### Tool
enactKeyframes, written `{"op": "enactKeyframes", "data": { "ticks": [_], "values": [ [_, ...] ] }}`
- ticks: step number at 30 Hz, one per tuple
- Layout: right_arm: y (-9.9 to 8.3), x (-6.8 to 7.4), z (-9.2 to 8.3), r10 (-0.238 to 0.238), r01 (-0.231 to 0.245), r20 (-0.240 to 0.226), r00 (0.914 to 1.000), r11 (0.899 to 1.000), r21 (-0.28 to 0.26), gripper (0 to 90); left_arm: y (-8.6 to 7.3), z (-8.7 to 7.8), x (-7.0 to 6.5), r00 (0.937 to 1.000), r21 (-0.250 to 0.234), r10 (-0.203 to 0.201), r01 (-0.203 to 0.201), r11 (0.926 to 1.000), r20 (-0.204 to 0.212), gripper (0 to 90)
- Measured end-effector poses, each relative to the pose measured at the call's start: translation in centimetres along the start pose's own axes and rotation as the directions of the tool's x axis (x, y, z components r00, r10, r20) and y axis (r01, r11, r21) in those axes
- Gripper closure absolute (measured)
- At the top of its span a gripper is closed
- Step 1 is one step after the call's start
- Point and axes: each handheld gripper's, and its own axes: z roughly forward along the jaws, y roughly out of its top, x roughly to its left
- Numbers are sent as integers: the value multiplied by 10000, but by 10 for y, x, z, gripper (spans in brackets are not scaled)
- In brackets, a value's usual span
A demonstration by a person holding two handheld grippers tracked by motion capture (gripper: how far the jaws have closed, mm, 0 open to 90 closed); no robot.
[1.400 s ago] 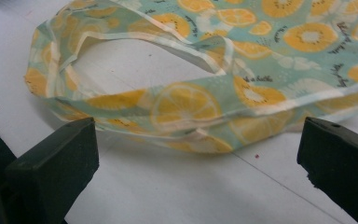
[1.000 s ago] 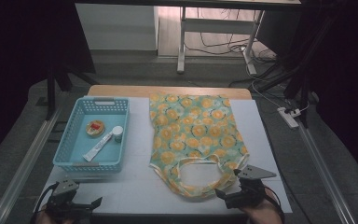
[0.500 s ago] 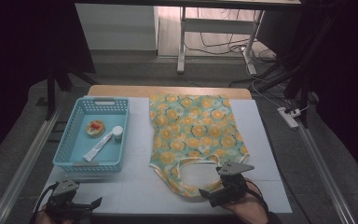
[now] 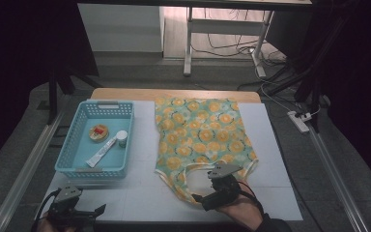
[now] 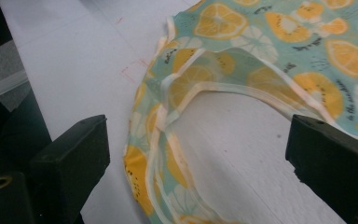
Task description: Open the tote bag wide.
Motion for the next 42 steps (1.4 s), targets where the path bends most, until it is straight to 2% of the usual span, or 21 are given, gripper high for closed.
{"op": "enactKeyframes", "data": {
  "ticks": [5, 10, 16, 19, 20, 21, 22, 24, 26, 30, 34, 36, 37, 39, 42],
  "values": [
    [6, 7, 13, -332, 338, -209, 9992, 9991, 252, 152, 0, 0, 0, 10000, -2, 8, -8, 10000, 14, 0],
    [12, 11, 27, -666, 691, -429, 9969, 9959, 582, 283, 0, 0, 0, 10000, -16, 25, -25, 10000, 21, 0],
    [12, 15, 43, -1078, 1162, -726, 9915, 9855, 1237, 427, 0, 0, 0, 10000, -28, 31, -31, 10000, 34, 0],
    [11, 16, 48, -1448, 1547, -730, 9868, 9755, 1564, 548, 0, 0, 0, 10000, -38, 34, -34, 10000, 31, 0],
    [11, 15, 47, -1426, 1537, -806, 9865, 9762, 1533, 668, 0, 0, 0, 10000, -40, 34, -34, 10000, 33, 0],
    [12, 14, 46, -1452, 1562, -808, 9861, 9757, 1538, 722, 0, 0, 0, 10000, -29, 37, -37, 10000, 40, 0],
    [12, 14, 46, -1452, 1562, -808, 9861, 9757, 1538, 722, 0, 0, 0, 10000, -27, 38, -38, 10000, 43, 0],
    [14, 12, 42, -1416, 1518, -803, 9867, 9784, 1405, 817, 0, 0, 0, 10000, -24, 40, -40, 10000, 42, 0],
    [19, 9, 37, -1412, 1493, -701, 9875, 9804, 1284, 866, 0, 0, 0, 10000, -26, 42, -42, 10000, 38, 0],
    [25, 5, 32, -1432, 1490, -572, 9880, 9822, 1140, 876, 0, 0, 0, 10000, -22, 30, -30, 10000, 44, 0],
    [33, -4, 27, -1574, 1579, -128, 9875, 9828, 957, 878, 0, 0, 0, 10000, -41, 3, -2, 10000, 43, 0],
    [37, -11, 25, -1605, 1589, 122, 9870, 9837, 841, 878, 0, 0, 0, 10000, -46, -2, 2, 10000, 50, 0],
    [40, -18, 26, -1622, 1584, 402, 9859, 9837, 849, 878, 0, 0, 0, 10000, -46, -4, 5, 10000, 53, 0],
    [42, -22, 27, -1614, 1564, 533, 9854, 9838, 878, 878, 0, 0, 0, 10000, -41, -8, 8, 10000, 56, 0],
    [44, -39, 35, -1462, 1369, 907, 9851, 9854, 1010, 878, 0, 0, 1, 10000, -39, -27, 27, 10000, 71, 0]
  ]
}}
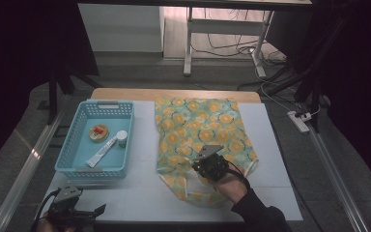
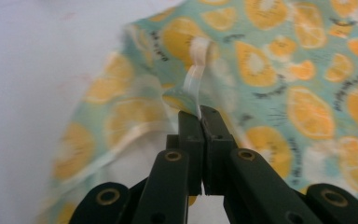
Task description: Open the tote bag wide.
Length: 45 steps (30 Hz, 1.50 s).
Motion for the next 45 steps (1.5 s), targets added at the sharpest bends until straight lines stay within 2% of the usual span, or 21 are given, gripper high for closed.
{"op": "enactKeyframes", "data": {
  "ticks": [4, 6, 8, 11, 16, 17, 18, 19, 20, 21, 22, 26, 29, 31, 34, 41, 45],
  "values": [
    [0, -9, 9, 81, -82, 63, 9999, 9999, 123, 876, 0, 0, 0, 10000, 0, -17, 17, 10000, 23, 0],
    [0, -15, 19, -46, 38, 261, 9996, 9996, 288, 872, 0, 0, 0, 10000, -7, -25, 25, 10000, 28, 0],
    [-1, -17, 22, -90, 79, 326, 9994, 9994, 339, 870, 0, 0, 0, 10000, -6, -27, 27, 10000, 39, 0],
    [-2, -21, 30, -70, 60, 239, 9997, 9991, 423, 841, 0, 0, 1, 10000, -11, -45, 45, 10000, 47, 0],
    [-4, -23, 40, -74, 71, 61, 10000, 9986, 526, 692, 0, 0, 1, 10000, -22, -55, 55, 10000, 57, 0],
    [-5, -23, 43, -144, 143, 9, 9999, 9985, 527, 602, 0, 0, 1, 10000, -23, -61, 61, 10000, 56, 0],
    [-5, -23, 43, -144, 143, 9, 9999, 9985, 527, 602, 0, 0, 1, 10000, -26, -60, 60, 10000, 49, 0],
    [-5, -22, 44, -180, 180, -14, 9998, 9985, 526, 553, 0, 0, 1, 10000, -16, -59, 59, 10000, 57, 0],
    [-4, -22, 47, -266, 266, -6, 9996, 9980, 566, 464, 0, 0, 1, 10000, -14, -57, 57, 10000, 56, 0],
    [-4, -22, 47, -266, 266, -6, 9996, 9980, 566, 464, 0, 0, 1, 10000, -27, -60, 61, 10000, 50, 0],
    [-4, -22, 49, -312, 306, 106, 9995, 9982, 518, 427, 0, 0, 1, 10000, -19, -58, 58, 10000, 55, 0],
    [-2, -27, 55, -221, 218, 69, 9997, 9988, 443, 306, 0, 0, 1, 10000, -15, -64, 64, 10000, 52, 0],
    [-1, -31, 59, -106, 104, 40, 9999, 9990, 444, 274, 0, 0, 1, 10000, -16, -75, 75, 10000, 59, 0],
    [0, -35, 61, 24, -22, -69, 10000, 9992, 396, 314, 0, 0, 1, 10000, -18, -68, 68, 10000, 53, 0],
    [0, -40, 62, 326, -296, -780, 9964, 9988, 392, 507, 0, 0, 1, 10000, -12, -68, 68, 10000, 48, 0],
    [1, -45, 61, 376, -349, -720, 9967, 9986, 390, 818, 0, 0, 1, 10000, -16, -63, 63, 10000, 41, 0],
    [0, -48, 60, 433, -407, -705, 9966, 9984, 380, 880, 0, 0, 1, 10000, -6, -57, 57, 10000, 43, 0]
  ]
}}
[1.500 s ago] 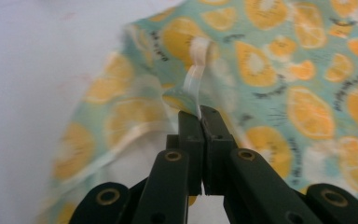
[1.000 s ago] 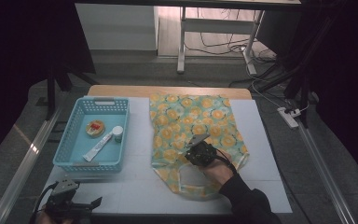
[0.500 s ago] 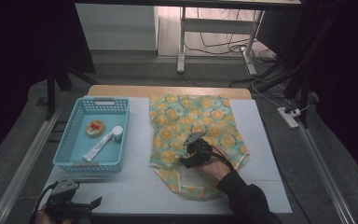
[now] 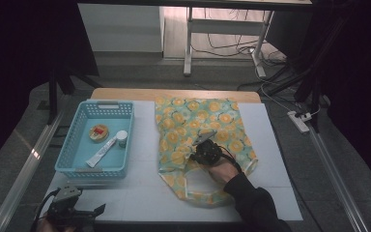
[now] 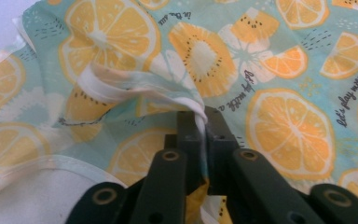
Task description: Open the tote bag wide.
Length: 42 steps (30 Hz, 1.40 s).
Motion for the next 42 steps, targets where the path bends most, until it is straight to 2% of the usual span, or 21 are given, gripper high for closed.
{"op": "enactKeyframes", "data": {
  "ticks": [2, 9, 17, 25, 30, 36, 42],
  "values": [
    [1, 0, -1, -73, 74, 46, 10000, 10000, -67, 884, 0, 0, 0, 10000, 3, 1, -1, 10000, -3, 0],
    [16, -5, -19, 212, -224, -180, 9996, 9974, -682, 888, 0, 0, 0, 10000, -1, -10, 10, 10000, 5, 0],
    [45, -7, -44, -223, 221, -11, 9997, 9953, -943, 888, 0, 0, 0, 10000, 1, -5, 5, 10000, 10, 0],
    [73, -10, -68, -664, 708, 383, 9971, 9891, -1288, 888, 0, 0, 0, 10000, -3, 4, -4, 10000, 3, 0],
    [87, -12, -79, -725, 779, 412, 9965, 9861, -1468, 888, 0, 0, 0, 10000, -12, -3, 3, 10000, -9, 0],
    [101, -16, -89, -608, 644, 268, 9978, 9839, -1669, 888, 0, 0, 0, 10000, -13, -6, 6, 10000, -4, 0],
    [117, -17, -95, -779, 840, 425, 9961, 9819, -1695, 888, 0, 0, 0, 10000, -9, -19, 19, 10000, 7, 0]
  ]
}}
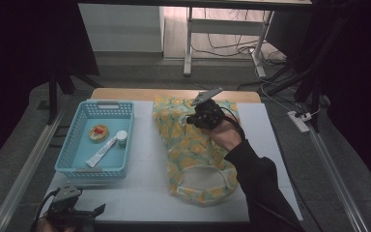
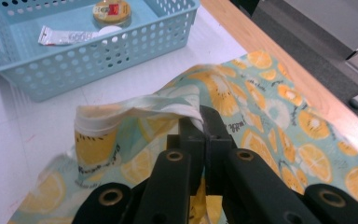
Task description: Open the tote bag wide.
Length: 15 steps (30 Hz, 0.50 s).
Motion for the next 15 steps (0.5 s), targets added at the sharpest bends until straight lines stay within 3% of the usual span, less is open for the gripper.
{"op": "enactKeyframes", "data": {
  "ticks": [15],
  "values": [
    [50, 7, -1, -381, 384, 68, 9992, 9987, -347, 888, -1, -1, 0, 10000, -69, -56, 56, 10000, -30, 0]
  ]
}}
